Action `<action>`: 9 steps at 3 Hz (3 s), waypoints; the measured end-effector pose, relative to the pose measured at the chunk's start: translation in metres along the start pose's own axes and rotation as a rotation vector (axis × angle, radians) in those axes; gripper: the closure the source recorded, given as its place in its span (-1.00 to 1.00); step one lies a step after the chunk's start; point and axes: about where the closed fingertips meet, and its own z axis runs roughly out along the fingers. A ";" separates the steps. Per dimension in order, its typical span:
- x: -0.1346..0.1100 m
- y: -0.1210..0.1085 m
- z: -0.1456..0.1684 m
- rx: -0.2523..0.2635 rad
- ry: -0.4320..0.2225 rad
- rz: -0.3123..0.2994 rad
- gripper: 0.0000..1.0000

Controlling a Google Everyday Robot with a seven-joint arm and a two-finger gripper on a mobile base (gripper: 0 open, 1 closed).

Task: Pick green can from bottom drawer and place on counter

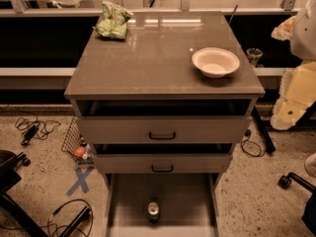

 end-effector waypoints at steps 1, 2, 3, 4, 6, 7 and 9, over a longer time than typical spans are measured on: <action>0.000 0.000 0.000 0.000 0.000 0.000 -1.00; 0.004 0.011 0.027 -0.014 -0.107 0.020 -1.00; 0.020 0.040 0.079 -0.042 -0.257 0.040 -1.00; 0.043 0.081 0.181 -0.083 -0.502 0.153 -1.00; 0.055 0.122 0.285 -0.034 -0.855 0.245 -1.00; 0.058 0.134 0.312 -0.032 -0.904 0.205 -1.00; 0.060 0.136 0.347 -0.040 -0.884 0.216 -1.00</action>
Offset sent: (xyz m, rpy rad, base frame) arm -0.0051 -0.0009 -0.0588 0.2264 -0.0198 0.0132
